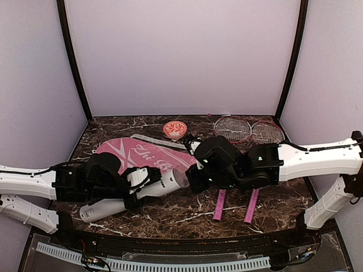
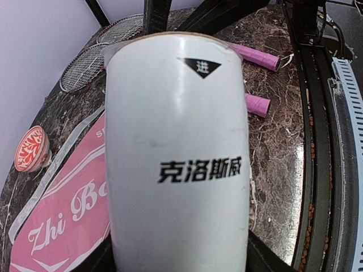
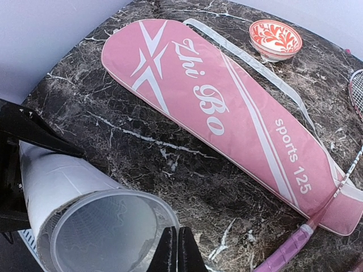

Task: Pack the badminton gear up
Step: Place the shuttle tube at the center of the board.

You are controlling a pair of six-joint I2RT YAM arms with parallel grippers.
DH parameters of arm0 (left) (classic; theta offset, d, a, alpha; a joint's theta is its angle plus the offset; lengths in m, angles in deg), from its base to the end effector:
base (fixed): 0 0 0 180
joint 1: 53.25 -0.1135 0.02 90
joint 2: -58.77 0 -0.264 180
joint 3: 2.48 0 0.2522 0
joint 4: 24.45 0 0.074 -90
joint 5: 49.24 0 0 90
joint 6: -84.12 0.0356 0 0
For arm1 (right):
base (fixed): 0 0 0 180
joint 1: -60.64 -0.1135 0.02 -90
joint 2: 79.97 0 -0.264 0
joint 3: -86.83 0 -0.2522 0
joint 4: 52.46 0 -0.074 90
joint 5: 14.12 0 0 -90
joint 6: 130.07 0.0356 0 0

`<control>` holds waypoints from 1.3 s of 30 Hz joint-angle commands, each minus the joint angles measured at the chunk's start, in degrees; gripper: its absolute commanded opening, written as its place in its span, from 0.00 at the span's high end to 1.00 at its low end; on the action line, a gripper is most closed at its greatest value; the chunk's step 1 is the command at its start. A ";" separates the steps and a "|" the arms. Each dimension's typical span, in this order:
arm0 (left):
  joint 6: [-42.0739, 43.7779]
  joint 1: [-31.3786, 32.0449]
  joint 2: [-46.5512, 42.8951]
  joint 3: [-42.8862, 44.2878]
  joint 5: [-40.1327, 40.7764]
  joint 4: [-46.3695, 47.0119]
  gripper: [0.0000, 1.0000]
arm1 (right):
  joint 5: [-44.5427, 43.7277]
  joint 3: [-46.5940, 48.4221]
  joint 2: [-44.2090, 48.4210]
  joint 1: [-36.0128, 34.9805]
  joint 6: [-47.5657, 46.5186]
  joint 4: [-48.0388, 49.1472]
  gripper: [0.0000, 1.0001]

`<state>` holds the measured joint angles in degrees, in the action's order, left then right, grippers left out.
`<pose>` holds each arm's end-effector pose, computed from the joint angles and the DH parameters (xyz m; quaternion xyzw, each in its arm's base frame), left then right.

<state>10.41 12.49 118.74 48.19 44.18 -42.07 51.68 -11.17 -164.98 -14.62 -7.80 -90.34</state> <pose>0.0983 -0.2129 0.2517 0.5473 0.6530 -0.1956 0.4856 0.0979 0.3148 0.2936 -0.2448 0.8594 0.2150 0.3940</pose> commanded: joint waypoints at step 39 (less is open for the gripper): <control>-0.23 -0.26 -0.17 0.71 -0.70 3.86 0.35 | 3.30 5.05 -5.85 -2.07 -2.12 1.93 1.00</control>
<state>10.39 12.36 118.87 48.19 44.40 -42.62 52.70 -8.48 -169.20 -14.75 -9.98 -89.57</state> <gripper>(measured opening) 0.656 0.005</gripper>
